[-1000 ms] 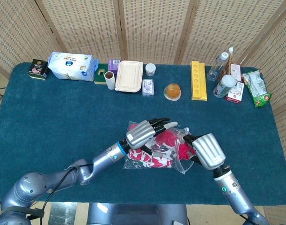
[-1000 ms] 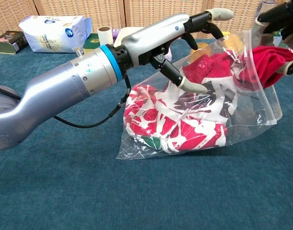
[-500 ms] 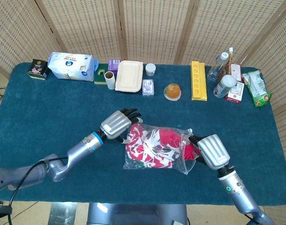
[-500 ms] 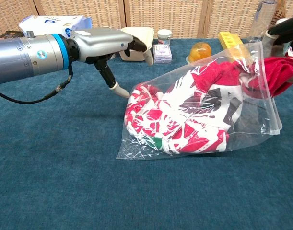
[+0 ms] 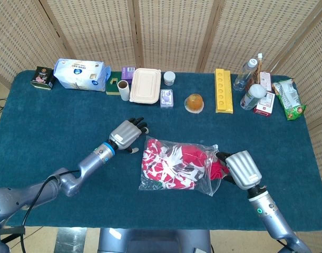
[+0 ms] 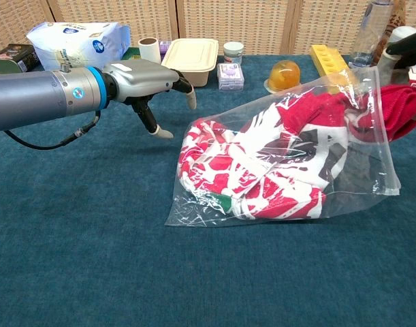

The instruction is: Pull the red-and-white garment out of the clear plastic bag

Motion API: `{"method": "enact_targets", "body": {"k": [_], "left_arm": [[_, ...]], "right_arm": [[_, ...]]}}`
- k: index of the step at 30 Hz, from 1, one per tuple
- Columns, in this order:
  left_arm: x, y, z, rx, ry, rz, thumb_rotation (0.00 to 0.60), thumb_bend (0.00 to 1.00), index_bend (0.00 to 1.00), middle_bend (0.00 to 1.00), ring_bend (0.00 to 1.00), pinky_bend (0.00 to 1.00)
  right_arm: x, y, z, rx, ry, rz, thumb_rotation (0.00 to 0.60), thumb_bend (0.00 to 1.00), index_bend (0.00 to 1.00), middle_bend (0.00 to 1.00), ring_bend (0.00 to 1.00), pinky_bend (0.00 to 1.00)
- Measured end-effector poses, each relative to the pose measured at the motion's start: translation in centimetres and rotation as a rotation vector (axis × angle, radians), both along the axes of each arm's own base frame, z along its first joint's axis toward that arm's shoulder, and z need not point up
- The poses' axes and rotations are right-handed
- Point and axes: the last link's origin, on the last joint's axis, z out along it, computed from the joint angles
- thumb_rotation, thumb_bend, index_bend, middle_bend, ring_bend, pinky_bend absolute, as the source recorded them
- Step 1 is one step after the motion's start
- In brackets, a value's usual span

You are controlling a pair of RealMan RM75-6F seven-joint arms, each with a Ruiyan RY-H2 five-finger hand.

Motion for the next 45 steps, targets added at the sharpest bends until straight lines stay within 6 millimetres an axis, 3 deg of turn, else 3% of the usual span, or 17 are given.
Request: {"method": "enact_targets", "body": {"k": [9, 15, 23, 32, 45], "left_arm": [[0.4, 0.6, -1.7, -0.013, -0.009, 0.026, 0.600, 0.26, 0.30, 0.19, 0.08, 0.19], [1.2, 0.6, -3.0, -0.026, -0.012, 0.015, 0.600, 0.28, 0.42, 0.19, 0.08, 0.19], [1.8, 0.4, -4.3, -0.016, -0.034, -0.020, 0.600, 0.38, 0.46, 0.19, 0.08, 0.19], [2.0, 0.5, -4.8, -0.015, -0.055, -0.021, 0.600, 0.52, 0.55, 0.19, 0.08, 0.21], [1.5, 0.5, -4.6, 0.003, -0.094, -0.020, 0.600, 0.57, 0.68, 0.25, 0.12, 0.26]], "right_arm": [[-0.1, -0.1, 0.1, -0.002, 0.000, -0.003, 0.600, 0.51, 0.71, 0.64, 0.84, 0.88], [-0.2, -0.1, 0.2, -0.003, -0.001, -0.007, 0.600, 0.51, 0.71, 0.64, 0.84, 0.88], [-0.3, 0.0, 0.3, -0.001, -0.004, -0.014, 0.600, 0.51, 0.71, 0.64, 0.84, 0.88], [-0.5, 0.1, 0.5, 0.001, -0.009, -0.023, 0.600, 0.51, 0.71, 0.64, 0.84, 0.88], [-0.7, 0.4, 0.7, 0.004, -0.020, -0.036, 0.600, 0.51, 0.72, 0.64, 0.84, 0.89]]}}
